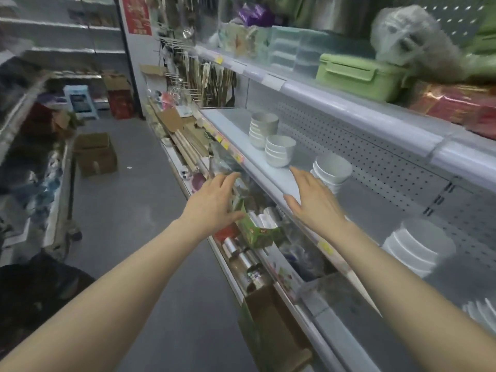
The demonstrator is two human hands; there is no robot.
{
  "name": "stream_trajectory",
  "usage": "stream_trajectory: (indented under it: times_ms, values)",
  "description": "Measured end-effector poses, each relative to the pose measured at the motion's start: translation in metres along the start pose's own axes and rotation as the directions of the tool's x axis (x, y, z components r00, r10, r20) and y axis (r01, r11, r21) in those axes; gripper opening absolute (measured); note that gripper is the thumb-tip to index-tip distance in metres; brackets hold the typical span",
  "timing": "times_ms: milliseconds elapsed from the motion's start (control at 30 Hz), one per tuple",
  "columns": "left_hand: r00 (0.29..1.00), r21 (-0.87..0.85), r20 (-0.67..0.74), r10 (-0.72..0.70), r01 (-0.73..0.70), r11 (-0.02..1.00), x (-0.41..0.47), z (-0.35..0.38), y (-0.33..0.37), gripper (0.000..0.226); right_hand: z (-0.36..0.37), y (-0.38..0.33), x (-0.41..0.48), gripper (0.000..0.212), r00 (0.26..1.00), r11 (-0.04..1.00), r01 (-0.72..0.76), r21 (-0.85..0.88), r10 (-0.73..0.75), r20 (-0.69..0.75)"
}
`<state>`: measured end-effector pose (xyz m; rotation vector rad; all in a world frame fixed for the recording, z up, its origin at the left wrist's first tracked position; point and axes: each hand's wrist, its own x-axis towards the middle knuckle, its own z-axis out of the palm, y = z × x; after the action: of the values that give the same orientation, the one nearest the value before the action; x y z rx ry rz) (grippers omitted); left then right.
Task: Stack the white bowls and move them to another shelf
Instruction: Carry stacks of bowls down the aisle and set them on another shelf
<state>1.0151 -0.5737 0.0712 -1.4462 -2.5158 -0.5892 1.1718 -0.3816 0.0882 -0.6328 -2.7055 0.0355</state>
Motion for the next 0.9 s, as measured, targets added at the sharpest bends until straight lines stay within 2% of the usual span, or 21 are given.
stream_trajectory:
  times_ms: [233,467,767,900]
  values:
    - [0.997,-0.038,0.031,0.064,-0.063,0.997,0.119,0.03,-0.109,0.089,0.056,-0.016,0.137,0.065,0.995,0.995,-0.099,-0.028,0.099,-0.02]
    - [0.977,-0.079,0.052,0.207,-0.203,0.976,0.242,0.05,-0.202,0.085,0.098,-0.03,0.25,0.062,0.957,0.958,-0.285,0.011,0.286,-0.053]
    - [0.927,-0.266,0.117,0.355,-0.315,0.911,0.384,0.107,-0.25,0.085,0.134,-0.006,0.367,0.057,0.873,0.882,-0.472,0.0,0.467,-0.144]
    - [0.905,-0.317,0.15,0.398,-0.337,0.886,0.447,0.144,-0.256,0.088,0.156,0.021,0.417,0.057,0.825,0.841,-0.536,0.076,0.541,-0.162]
